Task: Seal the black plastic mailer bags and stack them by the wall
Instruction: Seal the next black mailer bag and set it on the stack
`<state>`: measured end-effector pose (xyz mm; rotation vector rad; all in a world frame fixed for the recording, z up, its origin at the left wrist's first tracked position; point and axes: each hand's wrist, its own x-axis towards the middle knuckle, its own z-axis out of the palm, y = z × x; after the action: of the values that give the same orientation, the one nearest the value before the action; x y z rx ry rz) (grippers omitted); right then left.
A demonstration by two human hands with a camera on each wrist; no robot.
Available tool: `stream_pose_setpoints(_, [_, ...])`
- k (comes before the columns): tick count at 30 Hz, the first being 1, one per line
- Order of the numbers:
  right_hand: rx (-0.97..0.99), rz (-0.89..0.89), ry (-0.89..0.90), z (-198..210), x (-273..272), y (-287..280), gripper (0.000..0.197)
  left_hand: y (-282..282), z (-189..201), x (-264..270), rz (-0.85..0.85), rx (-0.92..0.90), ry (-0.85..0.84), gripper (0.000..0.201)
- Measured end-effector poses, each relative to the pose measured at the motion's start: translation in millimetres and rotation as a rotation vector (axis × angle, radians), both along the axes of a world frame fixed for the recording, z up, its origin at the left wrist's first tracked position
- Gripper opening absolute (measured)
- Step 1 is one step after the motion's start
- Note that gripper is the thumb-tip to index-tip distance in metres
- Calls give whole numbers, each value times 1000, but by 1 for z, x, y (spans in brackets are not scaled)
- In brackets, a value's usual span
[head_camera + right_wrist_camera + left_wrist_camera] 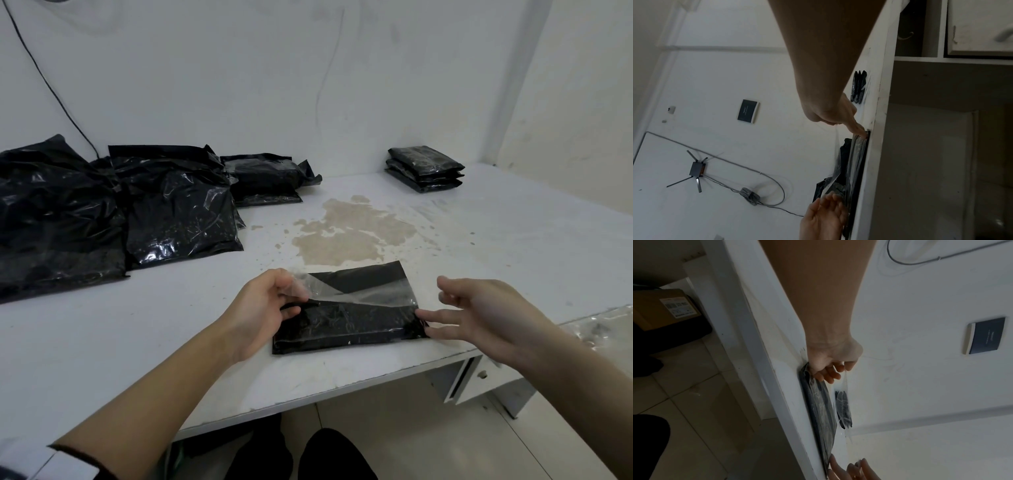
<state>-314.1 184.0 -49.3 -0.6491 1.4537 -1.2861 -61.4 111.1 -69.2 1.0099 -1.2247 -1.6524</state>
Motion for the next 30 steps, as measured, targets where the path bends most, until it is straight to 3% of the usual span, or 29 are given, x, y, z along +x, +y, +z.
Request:
stream_pose_setpoints(3, [7, 2, 54, 1, 3, -1, 23, 5, 0, 8, -43, -94, -39, 46])
stream_pose_setpoints(6, [16, 18, 81, 1, 6, -1, 9, 7, -3, 21, -87, -146, -114, 19])
stream_pose_setpoints(16, [-20, 7, 366, -10, 16, 3, 18, 29, 4, 45, -128, -488, -832, 23])
stream_pose_setpoints(24, [-81, 34, 549, -21, 14, 9, 15, 33, -3, 40, -6, -472, -930, 24])
stream_pose_setpoints(30, [-153, -18, 844, -36, 15, 11, 10, 40, -11, 22, 168, -556, -1056, 18])
